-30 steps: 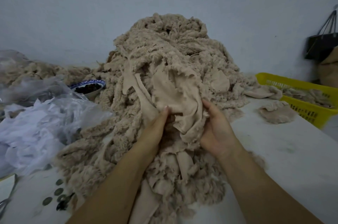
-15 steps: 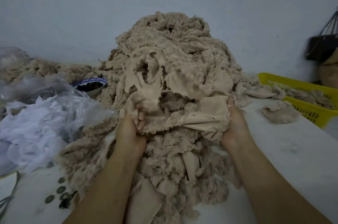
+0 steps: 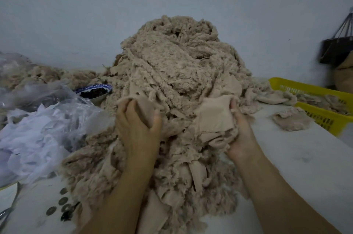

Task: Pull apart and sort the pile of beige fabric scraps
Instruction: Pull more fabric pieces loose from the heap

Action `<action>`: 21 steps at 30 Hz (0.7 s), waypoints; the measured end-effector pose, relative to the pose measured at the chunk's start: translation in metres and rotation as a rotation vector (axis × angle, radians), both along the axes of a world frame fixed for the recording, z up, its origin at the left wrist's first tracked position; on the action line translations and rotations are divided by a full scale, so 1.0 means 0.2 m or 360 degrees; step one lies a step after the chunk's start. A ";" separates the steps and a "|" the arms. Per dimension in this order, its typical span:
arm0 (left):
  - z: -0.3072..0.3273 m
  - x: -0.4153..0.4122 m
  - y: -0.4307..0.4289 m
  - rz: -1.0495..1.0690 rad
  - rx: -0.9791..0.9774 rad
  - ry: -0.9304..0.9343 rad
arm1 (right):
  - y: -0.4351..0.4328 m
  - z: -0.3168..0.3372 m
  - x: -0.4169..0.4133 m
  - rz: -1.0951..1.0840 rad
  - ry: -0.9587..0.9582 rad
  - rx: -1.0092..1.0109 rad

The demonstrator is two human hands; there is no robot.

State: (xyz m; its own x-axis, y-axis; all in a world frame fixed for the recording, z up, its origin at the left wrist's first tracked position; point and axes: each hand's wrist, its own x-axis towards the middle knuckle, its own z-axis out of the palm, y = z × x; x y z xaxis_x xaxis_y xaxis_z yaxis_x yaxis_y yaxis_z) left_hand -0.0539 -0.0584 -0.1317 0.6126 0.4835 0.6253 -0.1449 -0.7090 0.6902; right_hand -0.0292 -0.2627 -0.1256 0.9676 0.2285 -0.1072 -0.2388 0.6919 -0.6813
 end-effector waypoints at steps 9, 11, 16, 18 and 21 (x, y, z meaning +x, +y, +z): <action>-0.05 -0.10 -0.22 -0.1367 -0.0273 0.0472 | 0.11 0.00 -0.03 -0.0228 -0.0426 -0.0696; -0.04 -0.09 -0.20 -0.1336 -0.0840 0.0439 | 0.15 -0.02 -0.06 -0.0204 -0.0625 -0.1053; -0.01 -0.04 -0.15 -0.1341 -0.1763 0.0332 | 0.22 -0.04 -0.09 0.0049 -0.0960 -0.1395; 0.00 -0.03 -0.11 -0.1331 -0.2098 0.0356 | 0.22 -0.06 -0.07 -0.0111 -0.1000 -0.1658; 0.01 -0.04 -0.11 -0.1505 -0.2205 0.0559 | 0.21 -0.08 -0.05 -0.0284 -0.0967 -0.1770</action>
